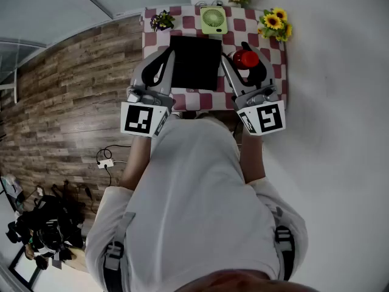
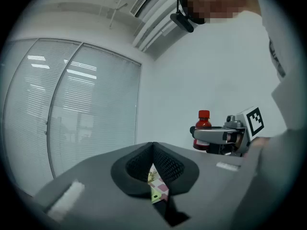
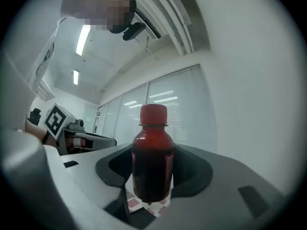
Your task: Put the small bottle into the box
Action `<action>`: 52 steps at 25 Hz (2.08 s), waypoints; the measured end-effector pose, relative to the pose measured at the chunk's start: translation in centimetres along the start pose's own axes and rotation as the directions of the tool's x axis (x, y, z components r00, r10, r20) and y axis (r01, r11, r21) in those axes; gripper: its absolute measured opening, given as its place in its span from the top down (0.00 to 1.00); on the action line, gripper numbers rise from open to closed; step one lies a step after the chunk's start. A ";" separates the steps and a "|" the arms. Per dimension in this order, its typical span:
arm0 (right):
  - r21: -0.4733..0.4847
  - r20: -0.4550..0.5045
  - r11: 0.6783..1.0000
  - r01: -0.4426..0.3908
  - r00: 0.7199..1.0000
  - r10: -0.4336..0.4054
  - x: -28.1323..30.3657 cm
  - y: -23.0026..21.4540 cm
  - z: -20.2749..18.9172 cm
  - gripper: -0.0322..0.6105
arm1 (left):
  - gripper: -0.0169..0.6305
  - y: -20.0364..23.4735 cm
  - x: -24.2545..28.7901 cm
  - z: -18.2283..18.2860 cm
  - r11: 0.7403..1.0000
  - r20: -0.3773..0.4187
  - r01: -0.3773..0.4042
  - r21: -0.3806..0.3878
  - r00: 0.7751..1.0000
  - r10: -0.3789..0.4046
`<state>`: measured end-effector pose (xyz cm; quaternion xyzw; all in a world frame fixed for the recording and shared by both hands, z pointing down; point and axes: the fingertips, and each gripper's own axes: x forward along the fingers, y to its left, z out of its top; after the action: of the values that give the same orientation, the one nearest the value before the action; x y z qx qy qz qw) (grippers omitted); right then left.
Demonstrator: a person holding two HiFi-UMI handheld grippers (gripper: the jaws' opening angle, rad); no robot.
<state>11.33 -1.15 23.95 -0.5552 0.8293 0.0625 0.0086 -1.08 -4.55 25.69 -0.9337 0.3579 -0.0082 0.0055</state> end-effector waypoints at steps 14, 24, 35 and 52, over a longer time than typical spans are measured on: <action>-0.011 -0.066 0.998 -0.068 0.996 0.067 0.0 1.4 -0.6 0.62 | 0.98 -0.1 -0.4 -0.9 1.000 -0.012 0.005 -0.022 1.000 -0.005; 0.034 -0.396 0.960 -0.279 0.878 0.270 0.2 4.7 -13.6 0.62 | 0.98 1.7 -4.0 -8.1 0.994 -0.142 -0.073 -0.082 0.988 0.061; 0.108 -0.739 0.835 -0.540 0.518 0.431 -0.3 8.4 -33.8 0.62 | 0.98 2.9 -8.9 -13.1 0.980 -0.241 -0.161 -0.116 0.962 0.129; 0.184 -0.932 0.666 -0.723 0.087 0.352 -1.9 10.6 -44.5 0.62 | 0.98 3.8 -10.2 -16.1 0.956 -0.302 -0.248 -0.156 0.934 0.193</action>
<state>4.77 -0.44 69.29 -0.1254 0.7982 -0.1275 -0.5753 -11.49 -0.62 41.57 -0.8727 0.4569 -0.1067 -0.1347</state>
